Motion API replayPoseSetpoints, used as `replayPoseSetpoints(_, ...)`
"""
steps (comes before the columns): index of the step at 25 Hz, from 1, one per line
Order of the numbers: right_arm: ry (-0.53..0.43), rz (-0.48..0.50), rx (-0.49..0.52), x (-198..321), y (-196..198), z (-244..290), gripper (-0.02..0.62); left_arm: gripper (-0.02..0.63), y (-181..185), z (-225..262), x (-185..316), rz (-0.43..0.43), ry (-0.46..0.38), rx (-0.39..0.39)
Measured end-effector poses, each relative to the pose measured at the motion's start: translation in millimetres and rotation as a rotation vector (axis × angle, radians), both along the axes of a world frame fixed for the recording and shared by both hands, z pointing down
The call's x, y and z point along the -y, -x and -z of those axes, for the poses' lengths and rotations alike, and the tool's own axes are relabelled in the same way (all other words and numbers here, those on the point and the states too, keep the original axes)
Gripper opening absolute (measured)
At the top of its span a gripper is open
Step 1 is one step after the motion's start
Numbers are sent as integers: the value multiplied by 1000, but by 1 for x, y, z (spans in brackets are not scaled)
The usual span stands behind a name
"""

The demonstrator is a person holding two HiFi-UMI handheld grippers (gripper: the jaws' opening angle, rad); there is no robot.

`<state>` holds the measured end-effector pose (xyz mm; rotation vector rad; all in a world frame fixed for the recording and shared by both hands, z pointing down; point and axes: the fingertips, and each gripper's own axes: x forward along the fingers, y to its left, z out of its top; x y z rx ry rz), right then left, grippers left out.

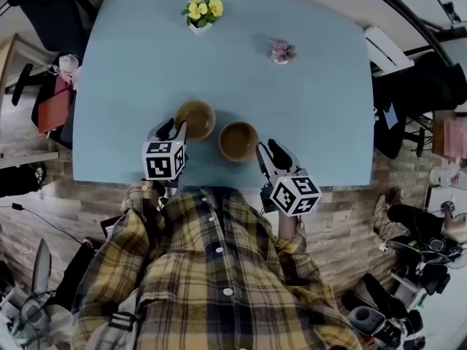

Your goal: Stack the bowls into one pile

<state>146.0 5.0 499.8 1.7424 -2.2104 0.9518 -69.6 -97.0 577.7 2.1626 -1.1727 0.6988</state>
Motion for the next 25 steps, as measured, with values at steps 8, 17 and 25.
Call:
replayPoseSetpoints(8,16,17,4,-4,-6,-3,135,26,7,-2,-2,55,16,26)
replayPoseSetpoints(17,19,31,11,-4,-5,-4,135,9,11,12,-4,86,-13,-5)
replayPoseSetpoints(25,7,35,17,-2,-4,-2,135,9,22,35,-3,115,-64,-25)
